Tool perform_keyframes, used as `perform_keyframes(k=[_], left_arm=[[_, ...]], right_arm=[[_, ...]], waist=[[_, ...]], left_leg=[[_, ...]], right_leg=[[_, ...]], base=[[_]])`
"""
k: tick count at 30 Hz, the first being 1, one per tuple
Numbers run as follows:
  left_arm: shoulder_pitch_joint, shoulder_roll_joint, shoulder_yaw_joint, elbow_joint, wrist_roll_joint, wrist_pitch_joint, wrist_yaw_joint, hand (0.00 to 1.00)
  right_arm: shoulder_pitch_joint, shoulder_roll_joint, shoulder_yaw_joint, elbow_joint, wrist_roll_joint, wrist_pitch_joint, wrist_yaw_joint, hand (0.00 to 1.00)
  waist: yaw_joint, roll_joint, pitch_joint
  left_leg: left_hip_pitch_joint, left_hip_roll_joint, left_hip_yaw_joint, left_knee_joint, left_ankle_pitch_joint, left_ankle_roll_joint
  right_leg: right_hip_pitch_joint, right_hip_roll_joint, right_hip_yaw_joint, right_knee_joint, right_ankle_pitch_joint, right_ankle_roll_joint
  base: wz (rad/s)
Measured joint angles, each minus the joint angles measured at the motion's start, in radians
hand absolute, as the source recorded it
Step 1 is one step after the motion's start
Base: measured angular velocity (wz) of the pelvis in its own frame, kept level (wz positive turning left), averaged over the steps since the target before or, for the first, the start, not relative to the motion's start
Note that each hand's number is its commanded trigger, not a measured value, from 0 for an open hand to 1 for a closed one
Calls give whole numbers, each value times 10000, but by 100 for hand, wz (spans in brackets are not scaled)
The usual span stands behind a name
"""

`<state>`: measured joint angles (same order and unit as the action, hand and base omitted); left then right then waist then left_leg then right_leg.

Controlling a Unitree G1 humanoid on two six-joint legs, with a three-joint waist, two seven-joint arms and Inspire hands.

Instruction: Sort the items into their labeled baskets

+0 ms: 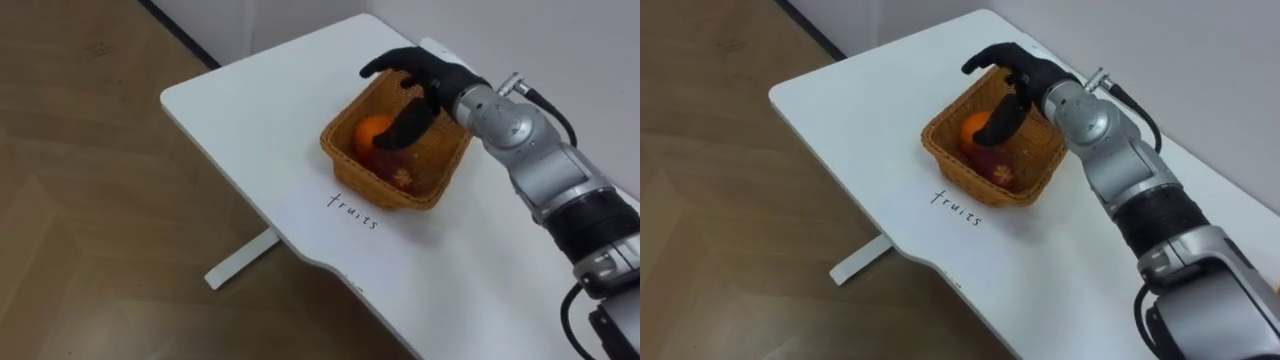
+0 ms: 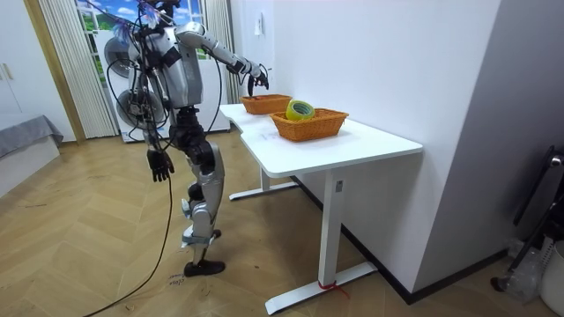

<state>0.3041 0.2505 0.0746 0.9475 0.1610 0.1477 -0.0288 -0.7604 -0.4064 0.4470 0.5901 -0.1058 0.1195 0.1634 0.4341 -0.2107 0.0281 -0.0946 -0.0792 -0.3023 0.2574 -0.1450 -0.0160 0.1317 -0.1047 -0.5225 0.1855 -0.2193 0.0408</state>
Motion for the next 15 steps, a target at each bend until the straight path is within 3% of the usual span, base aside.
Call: perform_keyframes(k=[4, 7, 9, 12, 15], left_arm=[[-18, -21, -6, 15, 38, -21, 98, 0], [-30, -47, 4, -96, 27, -30, 174, 0], [-181, -89, 4, -83, 29, -31, 249, 0], [-329, -186, 16, -89, 37, -32, 307, 0], [-474, -205, 107, -156, 35, -30, 390, 0]], right_arm=[[-1, -35, -8, -1, 19, -165, -216, 0], [0, -96, -53, -39, 275, -242, -285, 0], [0, -96, -161, -376, 268, -280, -286, 0], [1, -96, -559, -809, 274, -331, -305, 0], [0, -97, -985, -1174, 427, -344, -460, 0]], waist=[[-164, 96, -22], [-350, 291, -39], [-550, 439, -107], [-770, 624, -145], [-1060, 615, -169]], left_leg=[[27, 28, 138, 0, -2, 5], [64, 37, 279, 11, -4, 25], [61, 58, 416, 2, 3, 45], [139, 126, 667, -76, 16, 82], [333, 178, 822, -176, 16, 85]], right_leg=[[-21, 0, 175, 10, 1, -2], [-47, -16, 357, 37, 6, -8], [-116, -10, 584, 46, 11, -15], [-148, -19, 806, 65, 42, -22], [-92, -8, 965, 61, 48, -29]], base=[[-11], [-13], [-15], [-20], [-18]])
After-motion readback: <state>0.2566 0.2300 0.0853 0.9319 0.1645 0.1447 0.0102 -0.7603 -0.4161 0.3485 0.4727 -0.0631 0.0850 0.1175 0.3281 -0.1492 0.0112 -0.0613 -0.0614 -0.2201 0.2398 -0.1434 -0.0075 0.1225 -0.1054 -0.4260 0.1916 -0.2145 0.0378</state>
